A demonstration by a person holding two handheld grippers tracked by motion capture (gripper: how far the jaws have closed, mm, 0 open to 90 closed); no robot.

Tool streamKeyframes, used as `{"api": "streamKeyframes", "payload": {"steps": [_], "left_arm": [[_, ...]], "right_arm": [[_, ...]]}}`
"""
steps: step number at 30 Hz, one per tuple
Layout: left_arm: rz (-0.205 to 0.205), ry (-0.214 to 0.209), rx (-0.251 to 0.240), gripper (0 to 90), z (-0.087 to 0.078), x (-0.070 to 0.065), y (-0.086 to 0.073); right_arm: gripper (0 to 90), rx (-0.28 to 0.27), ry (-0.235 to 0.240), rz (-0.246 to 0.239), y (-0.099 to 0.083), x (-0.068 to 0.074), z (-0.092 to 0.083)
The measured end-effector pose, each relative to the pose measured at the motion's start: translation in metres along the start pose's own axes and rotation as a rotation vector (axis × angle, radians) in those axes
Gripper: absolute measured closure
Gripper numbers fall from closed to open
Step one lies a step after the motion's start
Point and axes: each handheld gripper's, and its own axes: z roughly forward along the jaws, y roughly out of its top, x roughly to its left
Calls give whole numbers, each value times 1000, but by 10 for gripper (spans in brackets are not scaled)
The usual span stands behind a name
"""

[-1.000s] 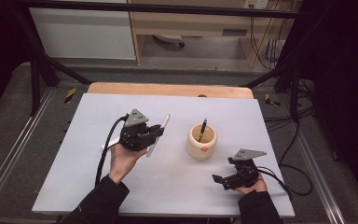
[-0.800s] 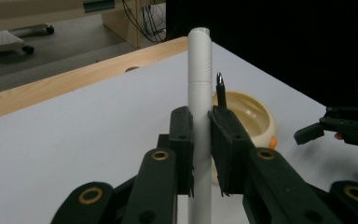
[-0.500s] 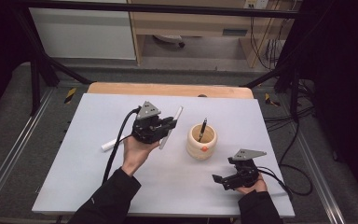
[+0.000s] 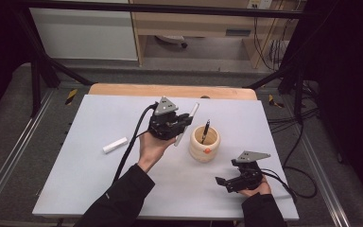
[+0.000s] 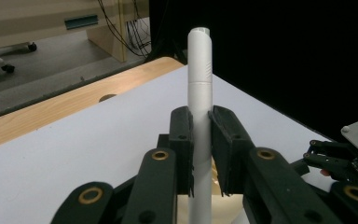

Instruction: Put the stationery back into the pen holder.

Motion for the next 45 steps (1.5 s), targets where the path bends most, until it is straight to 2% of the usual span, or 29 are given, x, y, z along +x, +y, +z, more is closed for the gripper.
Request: {"api": "streamKeyframes", "payload": {"steps": [13,24,37,45], "left_arm": [[22,-13,-3,784,32,-14,12],[23,-21,10,783,57,-16,16],[50,-32,21,783,90,-20,9],[43,-39,53,783,103,-18,0]], "right_arm": [[4,-7,3,-5,0,-1,0],[4,-6,4,-3,0,0,0],[4,-8,6,1,0,0,0],[4,-7,6,1,0,0,0]]}}
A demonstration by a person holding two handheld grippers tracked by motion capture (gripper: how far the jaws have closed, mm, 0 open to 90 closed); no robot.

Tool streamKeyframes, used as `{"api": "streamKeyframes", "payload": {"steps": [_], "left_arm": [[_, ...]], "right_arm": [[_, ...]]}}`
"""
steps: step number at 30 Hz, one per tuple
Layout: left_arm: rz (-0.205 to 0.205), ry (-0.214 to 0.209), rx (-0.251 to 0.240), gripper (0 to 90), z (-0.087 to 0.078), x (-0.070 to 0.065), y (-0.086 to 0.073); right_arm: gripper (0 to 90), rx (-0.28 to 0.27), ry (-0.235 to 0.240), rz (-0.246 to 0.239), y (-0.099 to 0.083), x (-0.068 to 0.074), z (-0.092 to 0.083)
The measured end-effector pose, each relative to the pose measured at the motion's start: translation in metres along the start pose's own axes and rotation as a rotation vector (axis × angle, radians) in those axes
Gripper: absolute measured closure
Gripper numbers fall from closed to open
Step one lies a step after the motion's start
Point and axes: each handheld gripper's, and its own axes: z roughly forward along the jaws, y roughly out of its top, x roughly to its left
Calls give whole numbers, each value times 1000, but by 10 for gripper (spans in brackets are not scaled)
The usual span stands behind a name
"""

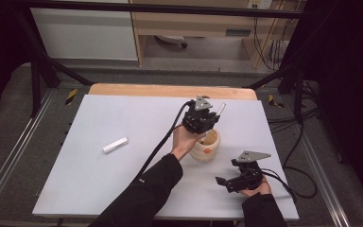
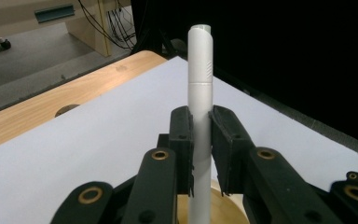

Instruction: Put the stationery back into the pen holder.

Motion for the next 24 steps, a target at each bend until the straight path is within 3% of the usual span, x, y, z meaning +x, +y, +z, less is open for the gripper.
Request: {"api": "streamKeyframes", "payload": {"steps": [15,24], "left_arm": [[-12,-15,27,783,9,4,-30],[-14,-17,55,781,9,4,-37]], "right_arm": [[4,4,2,0,0,0,1],[4,3,4,2,0,1,1]]}}
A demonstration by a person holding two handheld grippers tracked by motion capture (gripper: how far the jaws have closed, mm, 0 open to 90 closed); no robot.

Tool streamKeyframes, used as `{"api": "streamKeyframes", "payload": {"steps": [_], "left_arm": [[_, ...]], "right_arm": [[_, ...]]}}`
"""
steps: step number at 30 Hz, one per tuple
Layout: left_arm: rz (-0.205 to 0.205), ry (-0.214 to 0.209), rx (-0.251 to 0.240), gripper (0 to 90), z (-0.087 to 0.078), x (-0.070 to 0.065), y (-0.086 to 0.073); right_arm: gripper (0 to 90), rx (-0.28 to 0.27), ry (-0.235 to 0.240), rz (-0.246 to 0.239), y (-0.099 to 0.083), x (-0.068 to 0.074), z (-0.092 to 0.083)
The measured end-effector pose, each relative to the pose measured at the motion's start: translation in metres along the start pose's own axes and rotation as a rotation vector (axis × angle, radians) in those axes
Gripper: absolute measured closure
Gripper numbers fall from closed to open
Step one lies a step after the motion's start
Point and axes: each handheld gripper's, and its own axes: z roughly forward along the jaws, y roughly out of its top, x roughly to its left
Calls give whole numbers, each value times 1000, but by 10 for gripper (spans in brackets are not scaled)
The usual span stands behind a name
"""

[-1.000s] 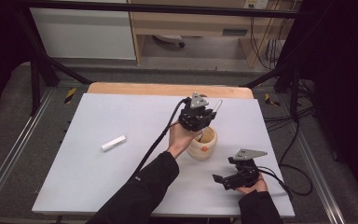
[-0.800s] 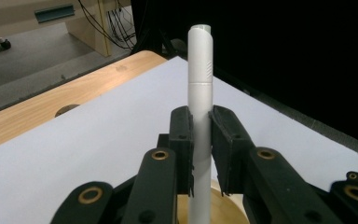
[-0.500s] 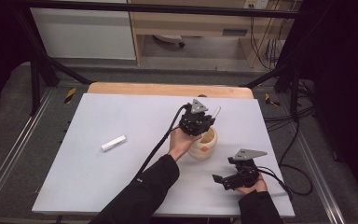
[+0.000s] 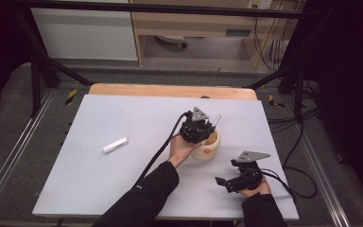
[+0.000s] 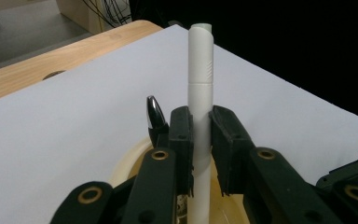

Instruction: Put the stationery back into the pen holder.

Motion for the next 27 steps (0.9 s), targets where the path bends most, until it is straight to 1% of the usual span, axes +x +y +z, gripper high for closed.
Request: {"api": "streamKeyframes", "payload": {"steps": [3,6,8,11,12,13,14,15,17,22,24,25,26,27], "left_arm": [[9,-3,14,778,-1,0,0],[7,-10,23,774,-5,0,1],[6,-10,22,753,-7,0,2],[14,-8,21,707,-17,-1,5],[14,-8,21,691,-17,-1,5],[20,-8,28,667,-24,0,6],[20,-8,28,644,-24,0,6],[23,-5,46,608,-30,2,7],[31,3,61,545,-38,3,6],[30,17,61,426,-59,12,0],[33,27,68,405,-68,16,-3],[33,27,68,383,-68,16,-3],[33,42,78,366,-77,21,-6],[33,49,83,352,-81,23,-8]], "right_arm": [[4,2,0,3,0,0,0],[4,2,0,3,0,0,0],[4,1,2,0,0,0,0],[4,3,0,-1,0,0,0],[4,2,0,1,0,0,0],[4,2,0,1,0,0,0],[4,2,-2,2,0,0,0],[4,2,-2,2,0,0,0],[4,1,-3,0,0,0,0],[4,3,-3,-1,0,0,0],[4,2,-4,-1,0,0,0],[4,3,-4,-2,0,0,1],[4,4,-5,-3,0,0,1],[4,8,-5,0,0,0,1]]}}
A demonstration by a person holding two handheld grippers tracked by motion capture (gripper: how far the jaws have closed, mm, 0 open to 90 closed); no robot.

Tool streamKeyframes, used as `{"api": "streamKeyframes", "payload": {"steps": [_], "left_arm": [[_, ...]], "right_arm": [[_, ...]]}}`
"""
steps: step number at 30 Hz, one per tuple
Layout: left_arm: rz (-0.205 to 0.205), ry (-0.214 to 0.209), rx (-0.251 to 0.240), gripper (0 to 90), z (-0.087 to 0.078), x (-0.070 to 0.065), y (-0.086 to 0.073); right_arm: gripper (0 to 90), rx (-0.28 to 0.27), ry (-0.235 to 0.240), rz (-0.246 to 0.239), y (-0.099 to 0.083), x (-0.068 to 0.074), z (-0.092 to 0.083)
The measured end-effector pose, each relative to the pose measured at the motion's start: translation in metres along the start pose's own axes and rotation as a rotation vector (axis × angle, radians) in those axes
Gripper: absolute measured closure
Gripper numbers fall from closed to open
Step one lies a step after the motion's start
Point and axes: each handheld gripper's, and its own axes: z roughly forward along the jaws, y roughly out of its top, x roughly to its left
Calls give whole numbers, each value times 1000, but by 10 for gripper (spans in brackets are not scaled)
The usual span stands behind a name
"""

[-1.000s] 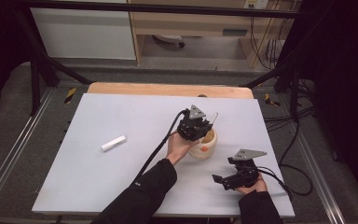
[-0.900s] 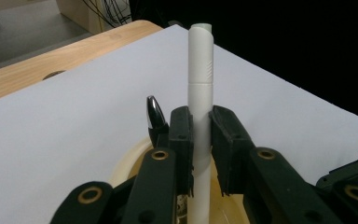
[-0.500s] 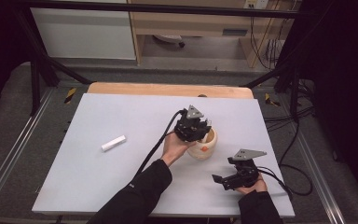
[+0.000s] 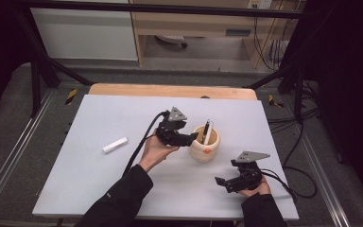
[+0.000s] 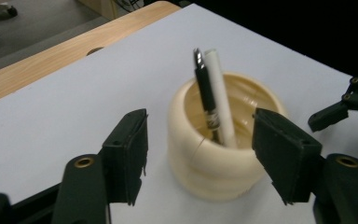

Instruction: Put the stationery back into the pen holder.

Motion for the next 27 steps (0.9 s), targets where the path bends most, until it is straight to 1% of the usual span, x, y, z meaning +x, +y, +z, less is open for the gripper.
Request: {"api": "streamKeyframes", "payload": {"steps": [1,2,3,6,7,9,10,13,14,15,16,17,19,21,23,24,25,27], "left_arm": [[0,8,3,334,-4,2,-2],[0,8,3,318,-4,2,-2],[-2,28,10,307,-10,7,-7],[-16,41,20,278,-19,15,-16],[-16,41,20,267,-19,15,-16],[-15,62,29,249,-25,20,-22],[-25,72,43,231,-30,26,-28],[-35,79,65,189,-37,32,-38],[-35,79,65,186,-37,32,-38],[-33,89,75,181,-39,34,-41],[-26,114,105,176,-42,36,-48],[-28,120,115,173,-43,38,-51],[-34,125,132,170,-46,41,-59],[-33,130,139,169,-50,44,-66],[-41,134,149,169,-53,48,-72],[-41,134,149,169,-53,48,-72],[-46,138,158,169,-57,52,-79],[-54,143,168,169,-60,57,-86]], "right_arm": [[4,0,0,0,0,0,0],[4,-2,-1,-2,0,0,0],[4,-4,-1,-2,0,0,0],[4,-2,-2,-2,0,0,0],[4,-2,-1,-2,0,0,0],[4,1,-2,0,0,0,0],[4,3,-2,0,0,0,0],[4,4,-4,1,0,0,1],[4,4,-3,1,0,0,1],[4,5,-4,2,0,0,1],[4,6,-4,1,0,0,1],[4,4,-4,-1,0,0,1],[4,5,-3,0,0,0,1],[4,8,-5,-2,0,0,1],[4,7,-5,-4,-1,0,2],[4,8,-5,-4,-1,0,2],[4,8,-5,-3,-1,0,2],[4,7,-7,-4,-1,0,2]]}}
